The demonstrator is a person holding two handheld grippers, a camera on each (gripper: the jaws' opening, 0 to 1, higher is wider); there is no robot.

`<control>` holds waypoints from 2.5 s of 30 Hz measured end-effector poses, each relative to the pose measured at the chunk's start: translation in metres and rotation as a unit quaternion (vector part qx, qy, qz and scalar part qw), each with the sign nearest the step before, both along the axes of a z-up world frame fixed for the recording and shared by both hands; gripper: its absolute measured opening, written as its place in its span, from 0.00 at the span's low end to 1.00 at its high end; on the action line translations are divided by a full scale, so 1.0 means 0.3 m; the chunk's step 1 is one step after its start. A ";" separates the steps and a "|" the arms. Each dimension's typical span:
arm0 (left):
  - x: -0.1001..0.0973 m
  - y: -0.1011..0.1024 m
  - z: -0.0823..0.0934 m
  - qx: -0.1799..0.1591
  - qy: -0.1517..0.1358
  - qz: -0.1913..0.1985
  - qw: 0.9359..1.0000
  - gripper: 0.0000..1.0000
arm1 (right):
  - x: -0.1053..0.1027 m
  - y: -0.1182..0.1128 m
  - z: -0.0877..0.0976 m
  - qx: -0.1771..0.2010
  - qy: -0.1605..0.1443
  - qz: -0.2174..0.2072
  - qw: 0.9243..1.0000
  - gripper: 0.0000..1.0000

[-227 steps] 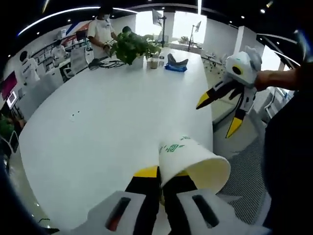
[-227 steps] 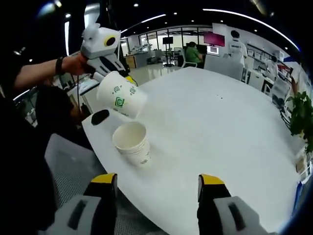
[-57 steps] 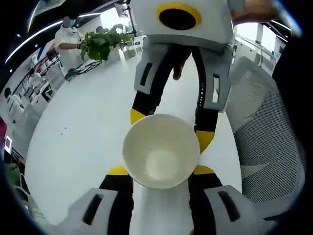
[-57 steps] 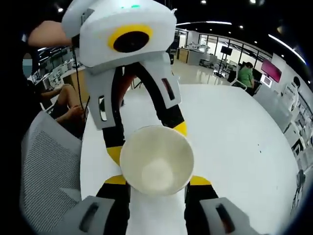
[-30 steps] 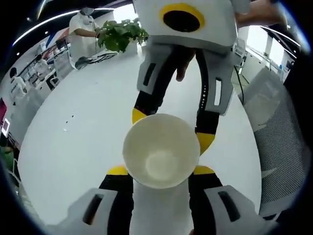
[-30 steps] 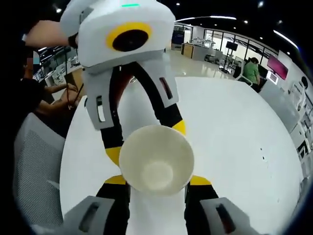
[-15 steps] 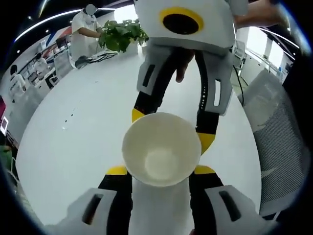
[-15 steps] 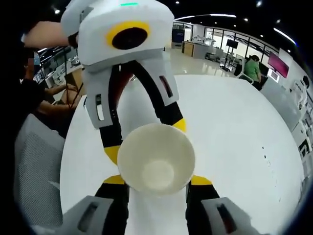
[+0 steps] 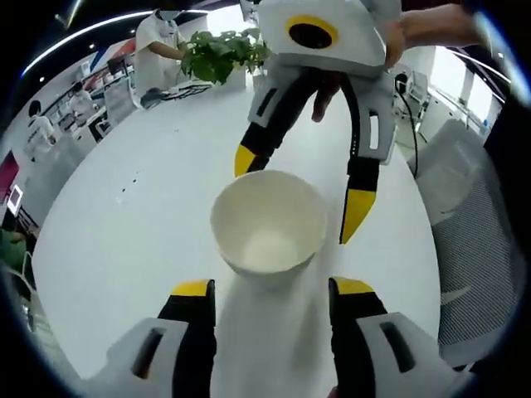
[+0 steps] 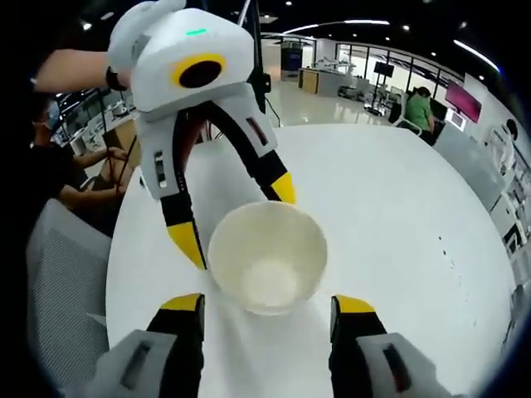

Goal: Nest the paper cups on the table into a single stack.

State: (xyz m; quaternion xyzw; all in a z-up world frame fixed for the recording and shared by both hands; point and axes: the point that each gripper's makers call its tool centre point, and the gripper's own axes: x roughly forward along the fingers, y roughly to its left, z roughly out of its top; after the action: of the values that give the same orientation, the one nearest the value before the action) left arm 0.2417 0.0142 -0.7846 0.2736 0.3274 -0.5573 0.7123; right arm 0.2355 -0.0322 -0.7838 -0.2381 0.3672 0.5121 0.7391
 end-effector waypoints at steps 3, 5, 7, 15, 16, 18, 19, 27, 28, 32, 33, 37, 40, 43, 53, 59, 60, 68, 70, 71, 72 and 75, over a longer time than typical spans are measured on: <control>-0.006 0.014 0.015 -0.004 -0.002 0.012 1.000 0.54 | -0.002 -0.017 0.013 0.008 0.001 -0.017 1.000 0.62; -0.010 0.025 0.026 -0.013 -0.004 0.028 1.000 0.55 | -0.007 -0.024 0.017 0.014 0.004 -0.027 1.000 0.62; -0.023 0.028 0.040 -0.022 -0.005 0.041 0.999 0.55 | -0.006 -0.032 0.023 0.018 0.001 -0.041 0.999 0.63; -0.071 0.072 0.060 -0.034 -0.020 0.085 0.996 0.57 | -0.037 -0.071 0.058 0.037 -0.004 -0.082 0.996 0.66; -0.071 0.087 0.059 -0.033 -0.026 0.096 0.994 0.58 | -0.045 -0.078 0.059 0.039 -0.004 -0.088 0.995 0.66; -0.060 0.111 0.062 -0.035 -0.039 0.126 0.991 0.58 | -0.060 -0.086 0.062 0.041 -0.003 -0.096 0.994 0.67; -0.060 0.115 0.065 -0.039 -0.041 0.134 0.989 0.59 | -0.065 -0.091 0.062 0.040 -0.005 -0.098 0.994 0.68; -0.149 0.159 0.086 -0.050 -0.050 0.171 0.983 0.59 | -0.136 -0.130 0.063 0.042 -0.009 -0.121 0.992 0.71; -0.165 0.167 0.090 -0.049 -0.055 0.176 0.982 0.59 | -0.147 -0.136 0.062 0.041 -0.013 -0.125 0.991 0.71; -0.207 0.187 0.087 -0.059 -0.055 0.197 0.977 0.60 | -0.185 -0.155 0.075 0.058 -0.014 -0.145 0.988 0.73; -0.215 0.189 0.083 -0.061 -0.054 0.200 0.976 0.60 | -0.185 -0.161 0.072 0.058 -0.014 -0.148 0.987 0.73; -0.268 0.202 0.088 -0.066 -0.062 0.217 0.972 0.62 | -0.226 -0.169 0.064 0.063 -0.011 -0.158 0.985 0.71; -0.295 0.197 0.093 -0.075 -0.063 0.228 0.969 0.63 | -0.253 -0.173 0.066 0.065 -0.011 -0.165 0.984 0.72; -0.315 0.202 0.089 -0.081 -0.062 0.234 0.967 0.63 | -0.275 -0.179 0.069 0.070 -0.010 -0.175 0.982 0.72; -0.372 0.224 0.095 -0.109 -0.063 0.269 0.955 0.64 | -0.361 -0.215 0.047 0.076 -0.001 -0.212 0.974 0.72; -0.429 0.228 0.078 -0.121 -0.056 0.283 0.950 0.65 | -0.413 -0.241 0.036 0.082 0.008 -0.238 0.968 0.72; -0.433 0.227 0.074 -0.120 -0.056 0.283 0.950 0.65 | -0.422 -0.241 0.032 0.080 0.009 -0.238 0.968 0.72; -0.474 0.233 0.067 -0.131 -0.051 0.309 0.941 0.65 | -0.489 -0.252 0.004 0.079 0.017 -0.272 0.959 0.71; -0.483 0.231 0.064 -0.134 -0.051 0.317 0.938 0.65 | -0.519 -0.252 -0.007 0.084 0.027 -0.289 0.953 0.71; -0.487 0.229 0.062 -0.135 -0.048 0.319 0.937 0.65 | -0.530 -0.252 -0.010 0.085 0.030 -0.295 0.951 0.71; -0.496 0.225 0.060 -0.136 -0.047 0.321 0.936 0.65 | -0.548 -0.252 -0.014 0.088 0.033 -0.304 0.948 0.71; -0.510 0.218 0.050 -0.136 -0.044 0.324 0.935 0.66 | -0.579 -0.252 -0.017 0.095 0.037 -0.315 0.943 0.73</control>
State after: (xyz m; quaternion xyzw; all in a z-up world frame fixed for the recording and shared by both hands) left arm 0.0885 0.0795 -0.7696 0.0775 0.2875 -0.3233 0.8982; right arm 0.0617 -0.1076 -0.7889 -0.0196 0.3998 0.2937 0.8680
